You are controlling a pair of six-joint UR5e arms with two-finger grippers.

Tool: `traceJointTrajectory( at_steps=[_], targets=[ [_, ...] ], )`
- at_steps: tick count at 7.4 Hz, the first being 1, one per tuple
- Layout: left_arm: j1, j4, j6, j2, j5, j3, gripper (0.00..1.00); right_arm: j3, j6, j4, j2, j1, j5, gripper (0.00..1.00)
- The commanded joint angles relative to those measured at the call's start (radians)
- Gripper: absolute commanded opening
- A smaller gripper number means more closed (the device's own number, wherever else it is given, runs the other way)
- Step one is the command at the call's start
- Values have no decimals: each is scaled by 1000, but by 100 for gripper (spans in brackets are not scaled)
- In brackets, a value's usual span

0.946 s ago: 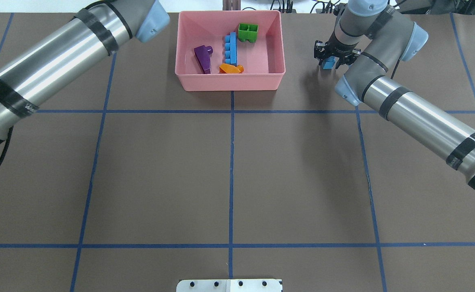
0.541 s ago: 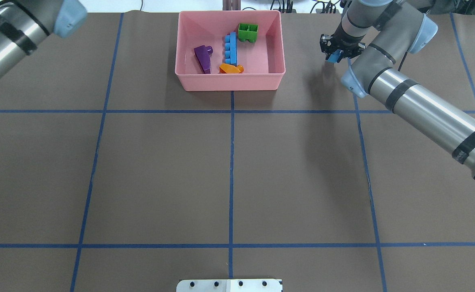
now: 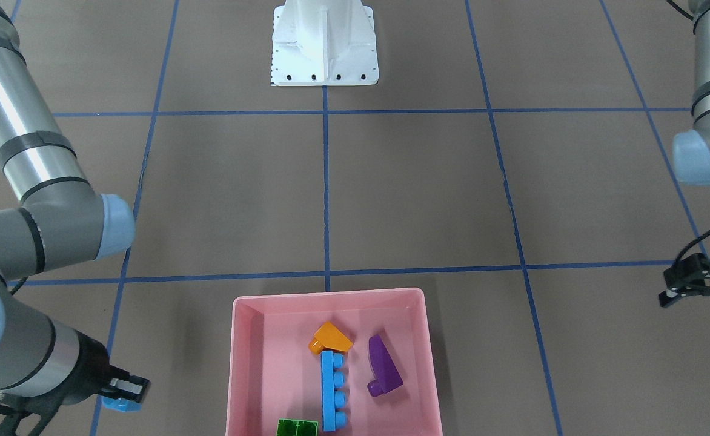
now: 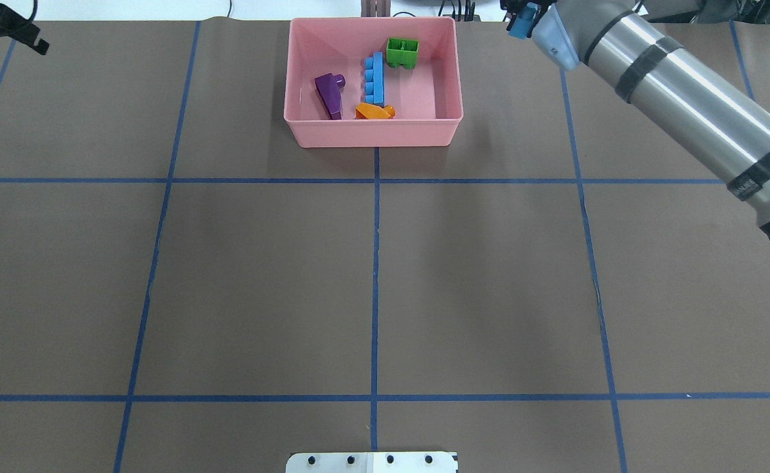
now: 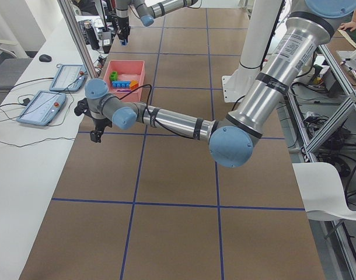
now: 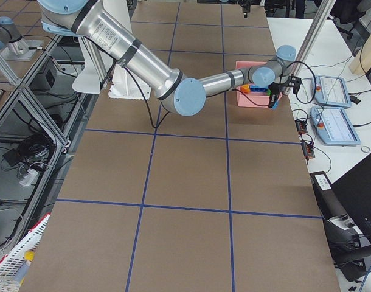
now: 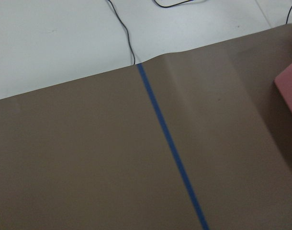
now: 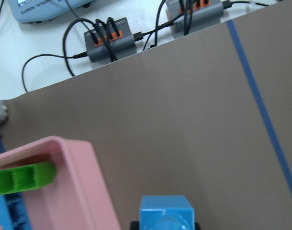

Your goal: Put all blocks into box

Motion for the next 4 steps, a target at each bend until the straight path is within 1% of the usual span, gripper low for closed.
traceJointTrajectory(
  at_steps=[1, 2, 3, 4],
  targets=[
    [-79, 66, 134, 90, 1, -22, 100, -4, 228, 0, 97, -102, -76, 0],
    [-84, 146, 142, 135, -1, -92, 100, -31, 309, 67, 112, -148, -131, 0],
    [-81, 188, 143, 216, -1, -197, 100, -106, 379, 174, 127, -190, -191, 0],
    [-78, 201, 143, 309, -5, -295, 100, -142, 399, 218, 137, -201, -197, 0]
  ],
)
